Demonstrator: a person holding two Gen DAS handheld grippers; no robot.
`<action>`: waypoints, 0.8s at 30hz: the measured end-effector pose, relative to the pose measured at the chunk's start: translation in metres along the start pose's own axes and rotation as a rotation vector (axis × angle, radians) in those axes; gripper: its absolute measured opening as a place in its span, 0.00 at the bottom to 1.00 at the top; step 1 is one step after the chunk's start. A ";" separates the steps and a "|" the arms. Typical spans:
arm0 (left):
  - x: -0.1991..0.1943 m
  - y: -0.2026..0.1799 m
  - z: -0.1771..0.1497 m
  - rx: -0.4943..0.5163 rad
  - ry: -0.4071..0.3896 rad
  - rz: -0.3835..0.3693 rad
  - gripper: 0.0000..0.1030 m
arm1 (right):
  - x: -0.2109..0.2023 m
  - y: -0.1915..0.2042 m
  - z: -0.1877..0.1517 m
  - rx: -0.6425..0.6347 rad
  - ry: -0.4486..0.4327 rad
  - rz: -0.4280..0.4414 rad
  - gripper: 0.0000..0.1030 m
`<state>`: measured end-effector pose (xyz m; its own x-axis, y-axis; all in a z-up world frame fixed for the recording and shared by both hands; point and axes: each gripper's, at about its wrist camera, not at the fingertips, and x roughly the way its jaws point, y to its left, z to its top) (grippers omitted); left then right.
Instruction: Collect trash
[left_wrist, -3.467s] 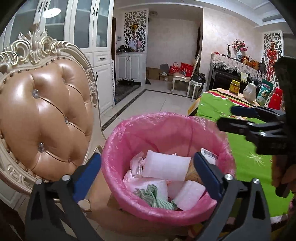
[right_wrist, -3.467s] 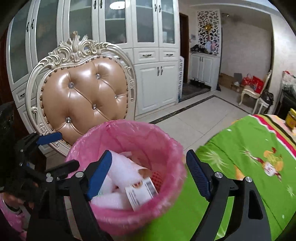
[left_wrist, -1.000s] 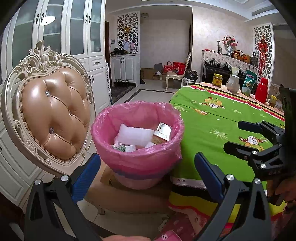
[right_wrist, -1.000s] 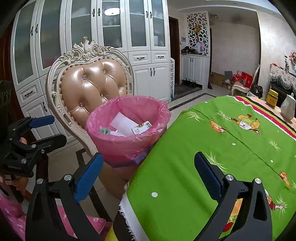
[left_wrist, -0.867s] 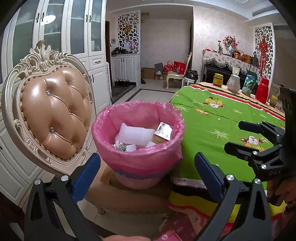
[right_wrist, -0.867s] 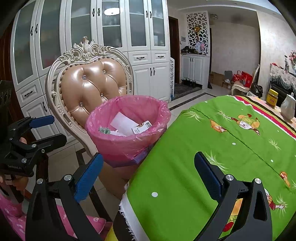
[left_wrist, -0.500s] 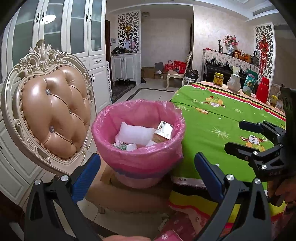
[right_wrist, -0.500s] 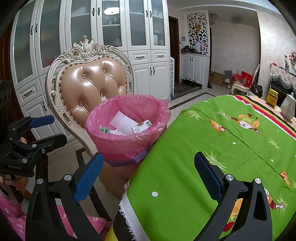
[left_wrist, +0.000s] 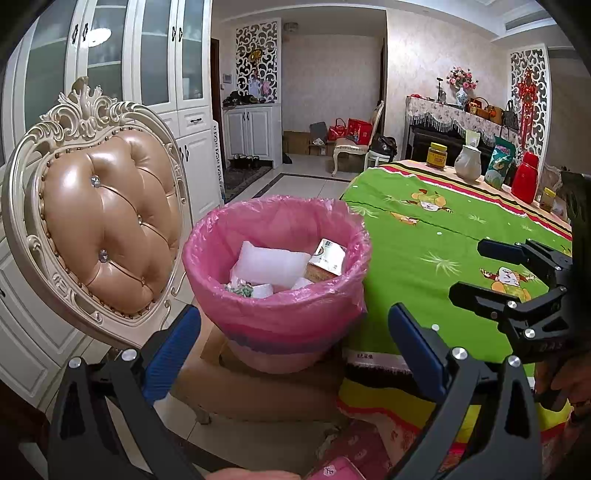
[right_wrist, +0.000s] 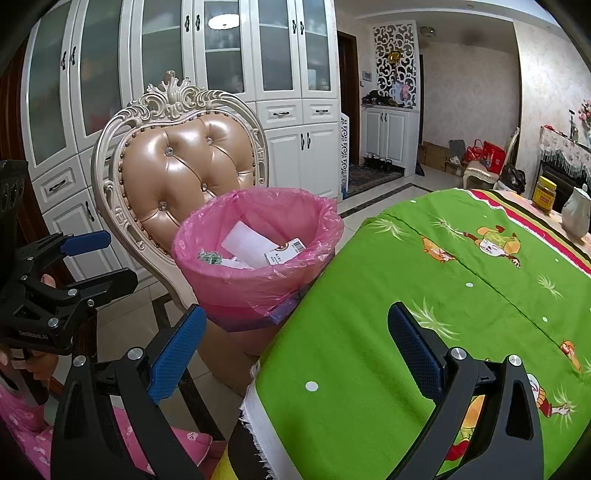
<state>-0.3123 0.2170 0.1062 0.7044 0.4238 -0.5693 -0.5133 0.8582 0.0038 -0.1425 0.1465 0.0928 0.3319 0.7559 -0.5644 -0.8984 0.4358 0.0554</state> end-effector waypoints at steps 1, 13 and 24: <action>0.000 0.000 0.000 0.000 -0.001 0.000 0.95 | 0.000 0.000 0.000 0.001 0.000 0.000 0.91; 0.001 0.000 -0.001 -0.002 0.002 0.000 0.95 | 0.000 0.000 0.000 0.002 0.001 0.000 0.91; 0.002 0.000 -0.003 -0.003 0.005 0.002 0.95 | 0.000 0.000 0.000 0.002 0.000 0.000 0.91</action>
<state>-0.3126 0.2164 0.1024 0.7009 0.4239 -0.5736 -0.5159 0.8567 0.0027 -0.1430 0.1465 0.0933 0.3321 0.7560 -0.5640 -0.8978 0.4368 0.0568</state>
